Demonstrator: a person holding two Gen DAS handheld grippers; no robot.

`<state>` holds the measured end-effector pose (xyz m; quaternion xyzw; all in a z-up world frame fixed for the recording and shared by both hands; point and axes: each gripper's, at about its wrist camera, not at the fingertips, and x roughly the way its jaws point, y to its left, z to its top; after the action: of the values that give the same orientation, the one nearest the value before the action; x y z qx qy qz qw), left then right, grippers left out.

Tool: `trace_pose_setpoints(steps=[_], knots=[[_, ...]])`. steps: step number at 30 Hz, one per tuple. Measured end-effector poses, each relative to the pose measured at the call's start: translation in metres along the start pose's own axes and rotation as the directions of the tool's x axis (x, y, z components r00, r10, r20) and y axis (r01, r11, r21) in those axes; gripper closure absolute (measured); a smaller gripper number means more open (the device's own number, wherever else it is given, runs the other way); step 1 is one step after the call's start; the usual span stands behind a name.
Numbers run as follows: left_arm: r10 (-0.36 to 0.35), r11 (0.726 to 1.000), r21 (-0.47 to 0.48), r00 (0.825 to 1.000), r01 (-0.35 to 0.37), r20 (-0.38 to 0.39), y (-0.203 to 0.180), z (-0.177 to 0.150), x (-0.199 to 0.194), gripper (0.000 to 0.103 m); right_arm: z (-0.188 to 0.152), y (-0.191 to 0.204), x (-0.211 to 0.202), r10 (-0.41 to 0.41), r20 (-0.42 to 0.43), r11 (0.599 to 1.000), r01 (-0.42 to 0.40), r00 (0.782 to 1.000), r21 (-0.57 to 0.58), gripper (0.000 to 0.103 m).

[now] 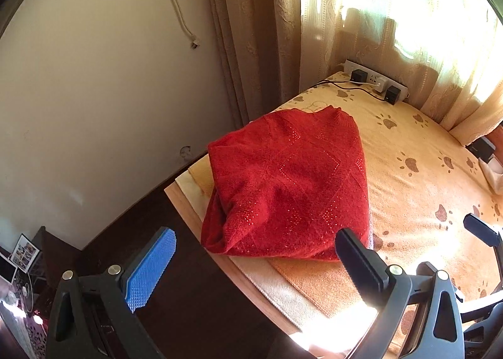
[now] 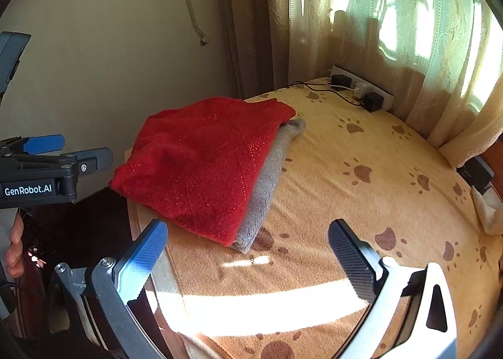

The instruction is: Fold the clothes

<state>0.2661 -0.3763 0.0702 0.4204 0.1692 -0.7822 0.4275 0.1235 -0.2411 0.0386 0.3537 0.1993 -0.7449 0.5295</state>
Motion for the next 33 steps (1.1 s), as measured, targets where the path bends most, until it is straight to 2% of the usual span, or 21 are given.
trace_pose_setpoints(steps=[8,14,16,20,33], knots=[[-0.002,1.000,-0.027,1.000,0.002,-0.015,0.010,0.003,0.006,0.000,0.011,0.005,0.005,-0.020,0.006,1.000,0.020,1.000,-0.010,0.000],[0.026,0.998,-0.051,1.000,-0.026,-0.014,0.016,0.002,0.007,0.000,0.025,0.007,0.002,-0.060,0.044,0.998,0.060,0.997,-0.005,0.000],[0.005,0.997,-0.073,1.000,-0.007,-0.023,0.019,0.001,0.009,0.000,0.028,0.007,0.002,-0.061,0.046,0.998,0.061,0.997,-0.002,0.000],[-0.055,0.991,-0.125,0.997,0.048,-0.059,0.025,-0.001,0.018,0.000,0.026,0.011,0.009,-0.052,0.022,0.999,0.052,0.998,-0.015,0.000],[-0.024,0.993,-0.116,0.994,0.012,-0.103,0.021,-0.003,0.032,0.000,0.021,0.011,0.023,-0.050,-0.018,0.998,0.049,0.999,-0.026,0.000]])
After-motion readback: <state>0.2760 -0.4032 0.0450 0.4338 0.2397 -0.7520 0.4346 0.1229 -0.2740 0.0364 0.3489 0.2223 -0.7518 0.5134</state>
